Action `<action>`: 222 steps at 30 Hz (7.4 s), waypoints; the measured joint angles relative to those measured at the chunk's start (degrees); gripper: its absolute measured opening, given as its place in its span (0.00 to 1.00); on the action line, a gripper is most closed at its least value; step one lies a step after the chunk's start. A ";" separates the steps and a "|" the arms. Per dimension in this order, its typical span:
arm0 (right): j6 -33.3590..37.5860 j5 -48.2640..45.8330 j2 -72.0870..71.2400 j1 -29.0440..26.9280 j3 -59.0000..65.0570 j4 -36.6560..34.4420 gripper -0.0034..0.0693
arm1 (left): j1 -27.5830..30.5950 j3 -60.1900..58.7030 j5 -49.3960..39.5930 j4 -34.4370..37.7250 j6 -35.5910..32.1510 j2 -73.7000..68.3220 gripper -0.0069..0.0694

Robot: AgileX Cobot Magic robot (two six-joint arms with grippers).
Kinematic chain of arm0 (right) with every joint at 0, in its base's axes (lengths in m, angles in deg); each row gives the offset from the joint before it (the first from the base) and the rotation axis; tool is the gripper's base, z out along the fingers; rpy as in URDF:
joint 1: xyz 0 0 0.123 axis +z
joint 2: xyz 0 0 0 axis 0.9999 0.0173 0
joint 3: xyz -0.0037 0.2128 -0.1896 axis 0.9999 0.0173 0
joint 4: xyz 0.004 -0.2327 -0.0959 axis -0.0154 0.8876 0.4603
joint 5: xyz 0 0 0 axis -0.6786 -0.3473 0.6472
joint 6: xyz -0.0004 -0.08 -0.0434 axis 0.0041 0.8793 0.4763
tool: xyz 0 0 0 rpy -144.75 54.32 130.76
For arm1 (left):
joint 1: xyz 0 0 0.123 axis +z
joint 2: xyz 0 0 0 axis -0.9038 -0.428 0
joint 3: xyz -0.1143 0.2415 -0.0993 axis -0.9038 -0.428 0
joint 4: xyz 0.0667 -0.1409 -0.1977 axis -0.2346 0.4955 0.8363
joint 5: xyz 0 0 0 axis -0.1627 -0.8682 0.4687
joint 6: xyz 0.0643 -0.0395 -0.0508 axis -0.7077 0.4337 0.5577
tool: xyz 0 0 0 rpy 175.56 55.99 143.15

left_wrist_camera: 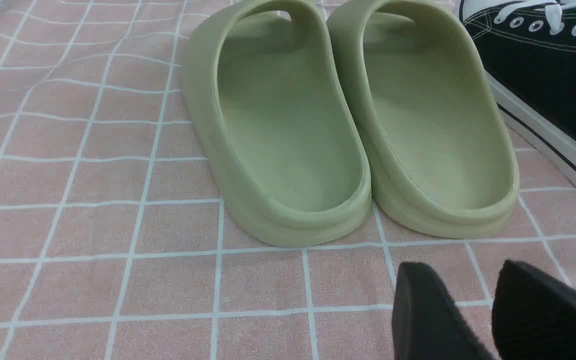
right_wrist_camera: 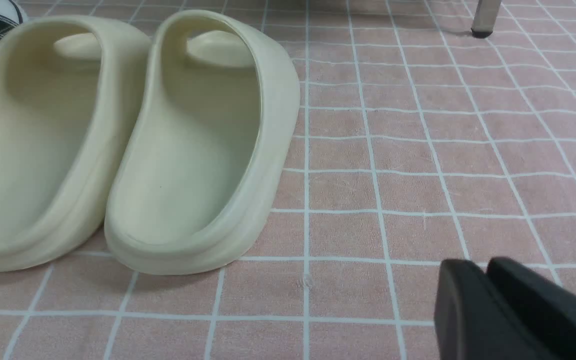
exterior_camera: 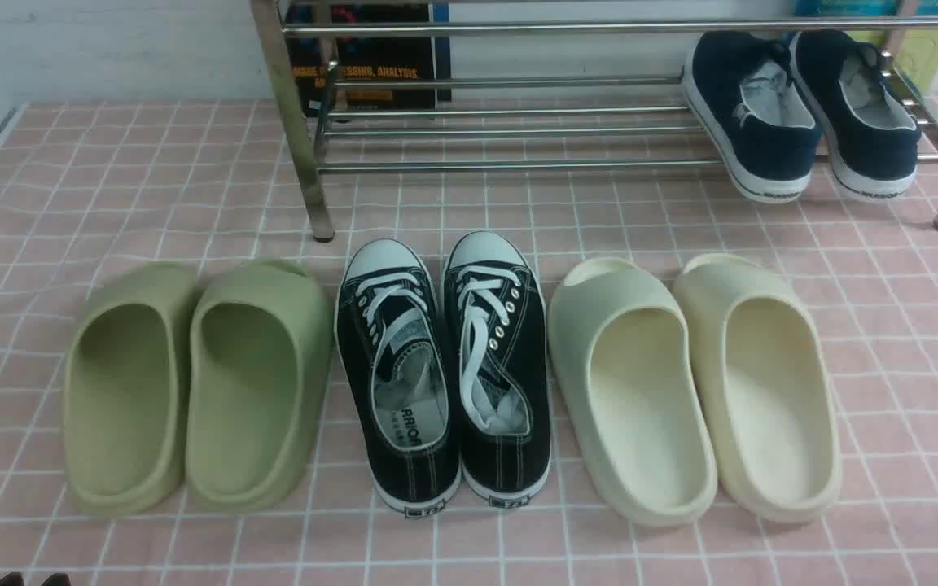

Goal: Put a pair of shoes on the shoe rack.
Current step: Use the left arm to grab the shoe closest to it, then use the left arm to put a shoe into the shoe rack

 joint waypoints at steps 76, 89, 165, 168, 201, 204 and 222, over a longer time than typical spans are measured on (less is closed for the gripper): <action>0.05 0.00 0.00 0.00 0.00 -0.13 0.26 | 0.00 38.03 -3.59 -6.35 16.32 -27.92 0.09; 0.05 0.00 0.00 0.00 0.00 -0.13 0.29 | -0.71 48.55 -23.07 24.56 -4.40 -65.73 0.16; 0.05 0.00 0.00 0.00 0.00 -0.18 0.37 | -20.38 131.72 -22.10 -20.14 35.22 -133.96 0.24; 0.05 0.00 0.00 0.00 0.00 -0.18 0.37 | -20.31 131.92 -20.32 -20.56 35.45 -133.96 0.36; 0.05 0.00 0.00 0.00 0.00 -0.18 0.37 | -21.13 125.93 -47.61 -6.71 6.01 -130.63 0.09; 0.05 0.00 0.00 0.00 0.00 -0.18 0.37 | -21.18 125.87 -44.86 -6.49 6.34 -130.93 0.09; 0.05 0.00 0.00 0.00 0.00 -0.18 0.37 | -21.39 125.75 -29.45 -5.88 12.01 -131.09 0.10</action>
